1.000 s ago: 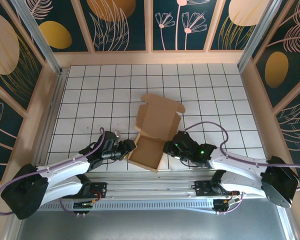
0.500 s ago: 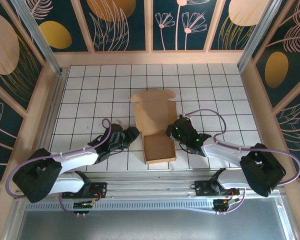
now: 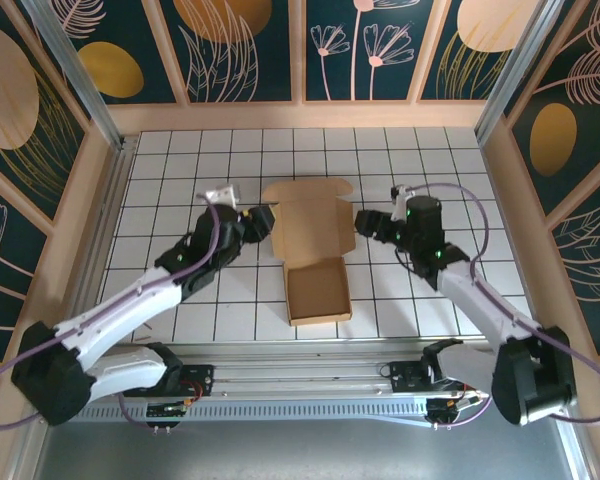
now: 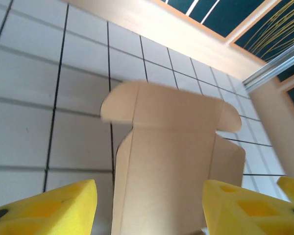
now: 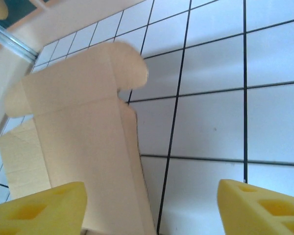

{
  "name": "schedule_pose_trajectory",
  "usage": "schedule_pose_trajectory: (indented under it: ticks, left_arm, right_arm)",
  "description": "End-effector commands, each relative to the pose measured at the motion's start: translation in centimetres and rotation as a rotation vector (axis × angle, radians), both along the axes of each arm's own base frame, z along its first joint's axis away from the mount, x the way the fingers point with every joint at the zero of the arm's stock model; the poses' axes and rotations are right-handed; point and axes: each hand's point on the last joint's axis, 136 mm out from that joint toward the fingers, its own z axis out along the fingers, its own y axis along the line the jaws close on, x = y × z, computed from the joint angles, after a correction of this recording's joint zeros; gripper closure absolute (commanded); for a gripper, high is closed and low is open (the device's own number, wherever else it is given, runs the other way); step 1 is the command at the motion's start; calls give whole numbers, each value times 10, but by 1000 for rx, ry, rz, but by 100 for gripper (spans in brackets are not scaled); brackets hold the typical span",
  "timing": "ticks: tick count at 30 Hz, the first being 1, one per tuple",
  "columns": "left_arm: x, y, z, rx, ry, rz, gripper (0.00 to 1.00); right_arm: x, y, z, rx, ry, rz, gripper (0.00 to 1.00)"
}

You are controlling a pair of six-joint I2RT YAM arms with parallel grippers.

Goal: Fold the paper box

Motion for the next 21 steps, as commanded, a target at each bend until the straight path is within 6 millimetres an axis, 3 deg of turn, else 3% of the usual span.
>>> schedule_pose_trajectory:
  ticks: [1,3,7,9,13,16,18,21]
  left_arm:
    - [1,-5,-41,182,131,-165,42]
    - [5,-20,-49,121,188,-258,42]
    - [17,-25,-63,126,263,-257,44]
    - [21,-27,-69,122,288,-259,48]
    - [20,-52,-68,40,310,-366,58]
    - [31,-50,-79,91,336,-334,70]
    - [44,-48,-77,127,312,-311,77]
    - [68,-51,-52,157,207,-292,85]
  right_arm:
    - [-1,30,-3,12,21,254,40]
    - [7,40,-9,43,67,289,47]
    - [15,47,-16,41,90,279,51]
    - [18,45,-20,10,83,258,55]
    - [17,48,-24,1,85,260,69]
    - [20,50,-24,-27,65,252,80]
    - [29,47,-19,-54,27,222,89]
    - [48,45,2,-84,-53,185,97]
